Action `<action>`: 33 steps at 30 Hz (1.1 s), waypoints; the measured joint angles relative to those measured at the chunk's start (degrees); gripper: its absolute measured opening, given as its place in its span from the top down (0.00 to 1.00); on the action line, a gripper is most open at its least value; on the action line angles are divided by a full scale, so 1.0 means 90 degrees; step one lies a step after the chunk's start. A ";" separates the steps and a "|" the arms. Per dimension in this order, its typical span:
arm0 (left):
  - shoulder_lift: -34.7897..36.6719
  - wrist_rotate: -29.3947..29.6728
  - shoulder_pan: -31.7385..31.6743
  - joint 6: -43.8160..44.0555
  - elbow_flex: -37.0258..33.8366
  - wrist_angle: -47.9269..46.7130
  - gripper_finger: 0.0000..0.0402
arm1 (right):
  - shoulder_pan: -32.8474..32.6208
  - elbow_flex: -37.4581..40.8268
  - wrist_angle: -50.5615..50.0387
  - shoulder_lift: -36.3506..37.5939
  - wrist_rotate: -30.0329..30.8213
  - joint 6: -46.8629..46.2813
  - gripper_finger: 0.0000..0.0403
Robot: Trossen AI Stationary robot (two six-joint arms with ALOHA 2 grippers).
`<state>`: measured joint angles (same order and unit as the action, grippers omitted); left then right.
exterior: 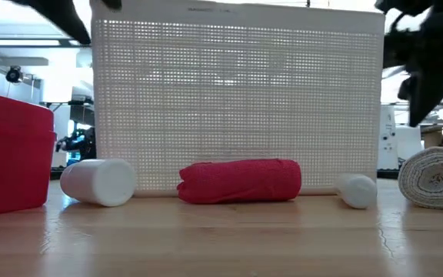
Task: Pick & place medical supplies in basket/bin
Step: Put the brown bandage into the white basket
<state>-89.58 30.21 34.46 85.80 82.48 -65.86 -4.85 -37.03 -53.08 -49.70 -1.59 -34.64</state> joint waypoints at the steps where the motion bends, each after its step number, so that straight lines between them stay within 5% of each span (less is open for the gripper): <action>1: 0.0000 0.0021 0.0038 -0.0030 0.0117 -0.0050 0.23 | -0.0110 -0.0034 -0.0188 0.0026 0.0008 0.0005 0.44; 5: 0.0000 0.0096 0.0102 -0.0075 0.0514 -0.0318 0.23 | -0.0552 -0.0172 -0.0588 0.0051 0.0002 -0.0509 0.44; 13: 0.0001 0.0495 0.0109 -0.0425 0.0884 -0.0419 0.23 | -0.0759 0.0015 -0.1113 -0.0075 -0.0917 -0.3606 0.44; 23: 0.0000 0.0710 0.0093 -0.1368 0.1128 -0.0416 0.23 | -0.1845 0.0100 -0.0644 -0.0141 -0.1438 -0.4300 0.44; 33: 0.0040 0.0708 0.0097 -0.1509 0.1155 -0.0423 0.23 | -0.1992 0.0221 -0.0323 -0.0330 -0.1494 -0.6030 0.44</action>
<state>-89.22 36.58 35.33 72.22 92.88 -69.67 -22.78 -35.04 -55.99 -52.67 -15.03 -88.91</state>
